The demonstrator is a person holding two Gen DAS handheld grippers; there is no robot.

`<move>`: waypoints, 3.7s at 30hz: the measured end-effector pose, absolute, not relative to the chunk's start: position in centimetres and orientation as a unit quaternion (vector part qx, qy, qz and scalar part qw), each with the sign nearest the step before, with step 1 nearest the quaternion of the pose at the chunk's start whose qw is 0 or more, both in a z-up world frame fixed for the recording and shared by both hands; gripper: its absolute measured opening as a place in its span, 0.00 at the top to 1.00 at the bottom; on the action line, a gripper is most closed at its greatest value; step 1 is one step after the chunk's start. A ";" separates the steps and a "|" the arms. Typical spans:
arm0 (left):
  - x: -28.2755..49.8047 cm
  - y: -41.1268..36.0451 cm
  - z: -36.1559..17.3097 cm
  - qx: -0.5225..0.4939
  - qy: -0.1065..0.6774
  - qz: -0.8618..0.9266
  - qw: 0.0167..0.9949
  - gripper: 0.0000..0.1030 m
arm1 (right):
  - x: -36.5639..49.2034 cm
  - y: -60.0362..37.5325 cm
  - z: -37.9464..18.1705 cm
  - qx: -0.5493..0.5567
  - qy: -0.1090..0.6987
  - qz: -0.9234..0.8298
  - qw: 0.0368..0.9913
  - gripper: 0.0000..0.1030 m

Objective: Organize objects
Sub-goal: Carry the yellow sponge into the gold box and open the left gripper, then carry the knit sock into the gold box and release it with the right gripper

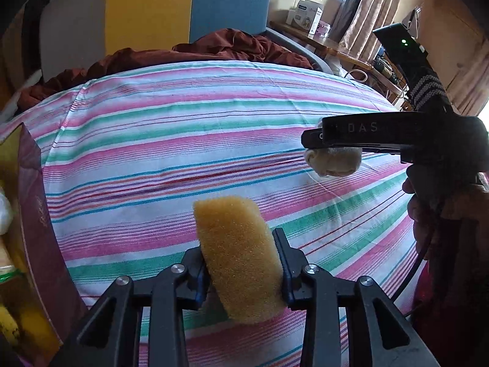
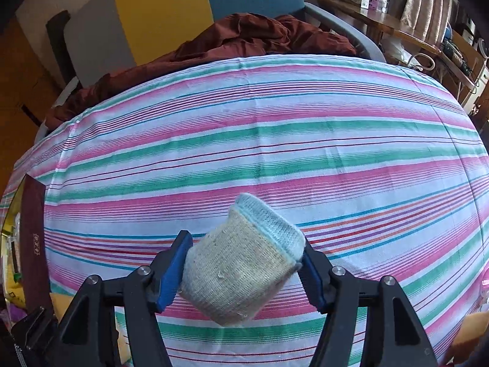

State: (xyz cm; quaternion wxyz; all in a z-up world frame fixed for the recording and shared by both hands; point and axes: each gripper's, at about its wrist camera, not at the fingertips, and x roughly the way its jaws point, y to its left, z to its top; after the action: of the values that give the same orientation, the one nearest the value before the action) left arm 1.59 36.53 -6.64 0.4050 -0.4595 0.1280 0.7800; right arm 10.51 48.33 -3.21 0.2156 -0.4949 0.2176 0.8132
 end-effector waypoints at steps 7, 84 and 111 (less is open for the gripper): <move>2.7 34.3 -3.9 -0.419 0.128 0.804 0.402 0.64 | 7.4 46.0 -4.7 -0.515 0.178 0.818 0.185 0.35; -12.8 18.8 -3.8 -0.504 -0.009 0.827 0.249 0.63 | 5.6 41.5 -5.0 -0.527 0.022 0.824 0.209 0.35; -8.9 14.6 -1.8 -0.446 0.008 0.872 0.203 0.38 | 5.2 41.1 -5.3 -0.525 0.033 0.826 0.203 0.35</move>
State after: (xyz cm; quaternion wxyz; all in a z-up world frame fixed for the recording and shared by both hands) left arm -8.93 14.62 -1.85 0.2028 -0.4459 0.0085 0.8718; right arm 5.23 41.07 -5.31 0.2033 -0.5253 0.0333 0.8256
